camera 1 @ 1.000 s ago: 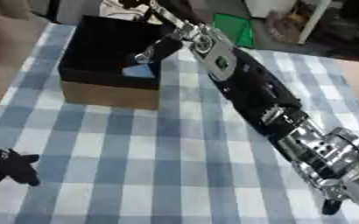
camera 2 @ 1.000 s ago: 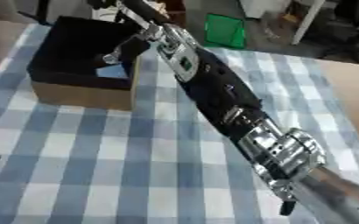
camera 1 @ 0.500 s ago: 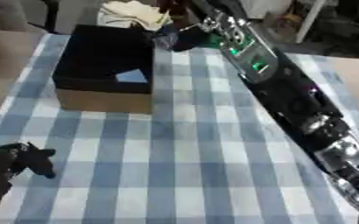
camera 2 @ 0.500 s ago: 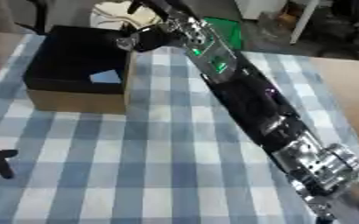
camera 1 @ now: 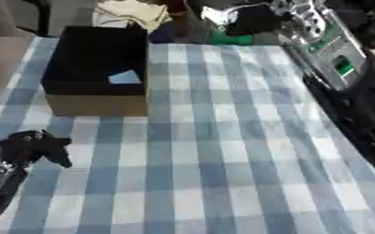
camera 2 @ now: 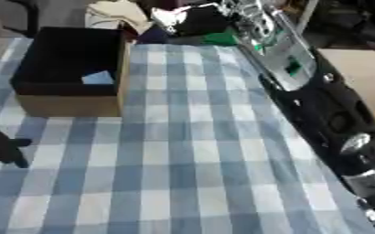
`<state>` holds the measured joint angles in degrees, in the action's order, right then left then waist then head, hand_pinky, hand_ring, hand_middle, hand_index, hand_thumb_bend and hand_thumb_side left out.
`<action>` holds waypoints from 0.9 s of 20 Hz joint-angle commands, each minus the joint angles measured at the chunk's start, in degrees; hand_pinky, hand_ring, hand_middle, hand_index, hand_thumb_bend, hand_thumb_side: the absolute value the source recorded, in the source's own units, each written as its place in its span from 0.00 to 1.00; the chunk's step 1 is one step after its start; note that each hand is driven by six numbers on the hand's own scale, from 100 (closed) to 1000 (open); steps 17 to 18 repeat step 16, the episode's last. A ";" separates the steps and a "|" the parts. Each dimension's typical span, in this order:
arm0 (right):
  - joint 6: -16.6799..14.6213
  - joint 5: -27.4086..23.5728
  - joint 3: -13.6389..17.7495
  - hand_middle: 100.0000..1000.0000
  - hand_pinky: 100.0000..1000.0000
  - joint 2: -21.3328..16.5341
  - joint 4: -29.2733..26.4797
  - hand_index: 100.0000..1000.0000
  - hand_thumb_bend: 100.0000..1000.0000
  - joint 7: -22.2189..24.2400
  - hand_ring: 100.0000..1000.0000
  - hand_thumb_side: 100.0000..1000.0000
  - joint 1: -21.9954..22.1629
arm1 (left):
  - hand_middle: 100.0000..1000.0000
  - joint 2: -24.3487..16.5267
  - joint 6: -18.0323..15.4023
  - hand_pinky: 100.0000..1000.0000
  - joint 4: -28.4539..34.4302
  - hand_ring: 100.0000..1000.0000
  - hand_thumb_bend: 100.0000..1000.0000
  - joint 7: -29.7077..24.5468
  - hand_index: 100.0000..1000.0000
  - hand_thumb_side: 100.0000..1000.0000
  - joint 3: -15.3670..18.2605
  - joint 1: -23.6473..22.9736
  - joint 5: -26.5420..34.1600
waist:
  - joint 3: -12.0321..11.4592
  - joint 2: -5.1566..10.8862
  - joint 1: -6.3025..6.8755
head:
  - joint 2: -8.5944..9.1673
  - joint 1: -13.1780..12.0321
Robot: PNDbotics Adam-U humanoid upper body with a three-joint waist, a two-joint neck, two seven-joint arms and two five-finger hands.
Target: Pick up objects on the table and place them in the box.
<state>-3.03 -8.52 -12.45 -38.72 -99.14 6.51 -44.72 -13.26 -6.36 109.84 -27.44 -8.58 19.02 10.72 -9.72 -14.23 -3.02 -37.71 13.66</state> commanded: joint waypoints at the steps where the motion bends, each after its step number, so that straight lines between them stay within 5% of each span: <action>1: 1.62 -1.97 2.26 0.59 0.61 -2.98 -5.44 0.85 0.08 -1.23 0.86 0.09 2.20 | 0.48 -2.30 -0.84 0.84 4.02 0.49 0.00 -0.78 0.52 0.71 -0.70 2.56 4.27 | 0.31 1.08 0.40 | -0.62 -0.73; 8: 2.73 -3.13 5.50 0.56 0.61 -4.60 -12.60 0.85 0.04 -3.39 0.86 0.11 12.22 | 0.49 -5.45 -5.29 0.82 4.75 0.50 0.00 -5.77 0.60 0.60 -3.43 11.44 18.73 | 1.22 1.16 1.11 | -1.67 -2.17; 11: 3.01 -2.74 6.41 0.56 0.61 -4.80 -13.85 0.85 0.03 -4.18 0.86 0.11 15.39 | 0.41 -6.24 -6.02 0.81 4.75 0.45 0.00 -8.06 0.62 0.54 -3.49 14.27 24.20 | 1.52 1.37 1.42 | -2.54 -2.77; 15: 3.27 -2.29 7.29 0.55 0.61 -4.79 -14.27 0.85 0.02 -5.17 0.86 0.12 18.05 | 0.27 -6.82 -6.57 0.79 4.75 0.36 0.00 -9.66 0.63 0.50 -3.23 16.43 27.27 | 2.04 1.60 1.74 | -3.20 -2.91; 18: 3.33 -2.23 7.50 0.55 0.61 -4.75 -14.23 0.85 0.02 -5.42 0.86 0.12 18.53 | 0.26 -6.86 -6.75 0.79 4.75 0.35 0.00 -10.29 0.63 0.50 -3.35 16.74 27.77 | 2.18 1.61 1.82 | -3.35 -2.96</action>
